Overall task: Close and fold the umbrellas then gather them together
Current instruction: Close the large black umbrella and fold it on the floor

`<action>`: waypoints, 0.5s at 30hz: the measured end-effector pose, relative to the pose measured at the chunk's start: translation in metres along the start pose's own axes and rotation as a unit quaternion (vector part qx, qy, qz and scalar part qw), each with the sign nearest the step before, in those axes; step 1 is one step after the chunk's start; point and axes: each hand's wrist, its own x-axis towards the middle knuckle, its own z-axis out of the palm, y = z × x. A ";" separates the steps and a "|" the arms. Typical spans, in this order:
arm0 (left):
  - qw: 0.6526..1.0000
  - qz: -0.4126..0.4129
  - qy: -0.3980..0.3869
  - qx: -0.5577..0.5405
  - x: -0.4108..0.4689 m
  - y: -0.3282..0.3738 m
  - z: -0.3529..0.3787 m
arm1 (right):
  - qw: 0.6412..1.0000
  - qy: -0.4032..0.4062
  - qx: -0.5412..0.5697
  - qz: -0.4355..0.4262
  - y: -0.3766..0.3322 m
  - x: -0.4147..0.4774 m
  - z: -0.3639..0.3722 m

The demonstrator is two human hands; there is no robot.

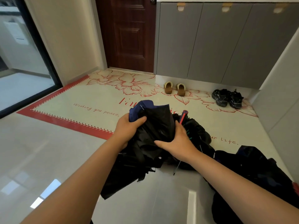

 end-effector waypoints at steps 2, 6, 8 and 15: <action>0.998 -0.018 -0.050 -0.020 -0.007 0.008 0.001 | 0.989 -0.076 0.127 -0.008 0.005 0.000 0.001; 0.994 -0.033 -0.108 -0.003 -0.014 0.018 -0.002 | 0.987 -0.067 0.145 -0.023 0.002 0.000 -0.003; 0.989 -0.032 -0.144 0.012 -0.010 0.022 -0.012 | 0.985 -0.056 0.163 -0.024 -0.004 0.000 -0.005; 0.892 0.101 -0.079 0.434 -0.014 0.030 -0.045 | 0.987 -0.005 0.158 0.024 -0.001 0.005 -0.007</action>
